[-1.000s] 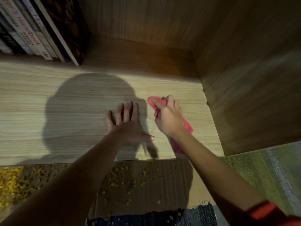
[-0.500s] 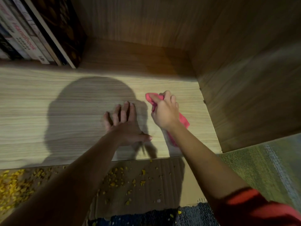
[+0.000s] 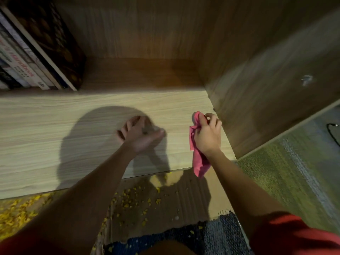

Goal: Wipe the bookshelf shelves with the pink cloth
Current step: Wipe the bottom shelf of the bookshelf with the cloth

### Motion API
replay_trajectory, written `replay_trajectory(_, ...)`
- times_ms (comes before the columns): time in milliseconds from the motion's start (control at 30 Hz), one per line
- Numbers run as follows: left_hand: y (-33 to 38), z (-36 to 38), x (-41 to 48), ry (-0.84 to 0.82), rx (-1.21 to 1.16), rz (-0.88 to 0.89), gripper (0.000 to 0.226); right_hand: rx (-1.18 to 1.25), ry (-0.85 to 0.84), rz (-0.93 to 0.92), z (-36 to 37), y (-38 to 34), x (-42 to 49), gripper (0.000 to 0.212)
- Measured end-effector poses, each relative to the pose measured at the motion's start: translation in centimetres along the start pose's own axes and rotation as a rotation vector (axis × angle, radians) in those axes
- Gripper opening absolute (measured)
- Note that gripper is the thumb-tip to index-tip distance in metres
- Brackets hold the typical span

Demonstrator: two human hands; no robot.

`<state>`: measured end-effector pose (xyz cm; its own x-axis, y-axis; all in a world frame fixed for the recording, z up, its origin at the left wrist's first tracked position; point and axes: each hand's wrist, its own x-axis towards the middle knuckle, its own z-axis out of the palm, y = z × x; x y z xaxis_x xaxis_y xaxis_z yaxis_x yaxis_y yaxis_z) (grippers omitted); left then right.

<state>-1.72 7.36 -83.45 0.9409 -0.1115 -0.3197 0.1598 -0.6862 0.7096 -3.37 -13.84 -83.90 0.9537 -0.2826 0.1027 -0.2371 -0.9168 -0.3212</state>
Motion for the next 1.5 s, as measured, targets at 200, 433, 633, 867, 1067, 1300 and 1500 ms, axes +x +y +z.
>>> replay_trajectory(200, 3.4, 2.4, 1.8, 0.09, 0.159, -0.004, 0.062, 0.187, -0.03, -0.253, 1.6, -2.4, -1.9, 0.045)
replay_trajectory(433, 1.9, -0.4, 3.3, 0.027, 0.395, -0.043, 0.077, 0.043, 0.036, -0.032, 0.0, 2.0, 3.0, 0.042)
replay_trajectory(633, 3.1, -0.4, 3.5, -0.214, 0.231, -0.109, 0.116, -0.017, 0.053, -0.015, 0.9, 1.3, 6.4, 0.04)
replay_trajectory(867, 2.4, -0.1, 4.7, -0.329, 0.342, -0.082, 0.14, 0.112, -0.029, -0.042, 0.9, 0.4, 8.4, 0.05)
replay_trajectory(1067, 1.9, -0.7, 5.0, -0.325, 0.264, -0.069, 0.128, -0.045, 0.037, -0.101, 1.8, 1.5, 6.1, 0.063)
replay_trajectory(1300, 1.9, -2.0, 5.4, -0.407, -0.018, -0.093, 0.111, 0.053, 0.074, -0.056, 3.8, -1.8, 10.8, 0.069)
replay_trajectory(1500, 0.8, -7.3, 3.9, -0.242, -0.579, -0.11, 0.035, 0.186, -0.041, -0.335, 5.6, -8.3, 9.8, 0.057)
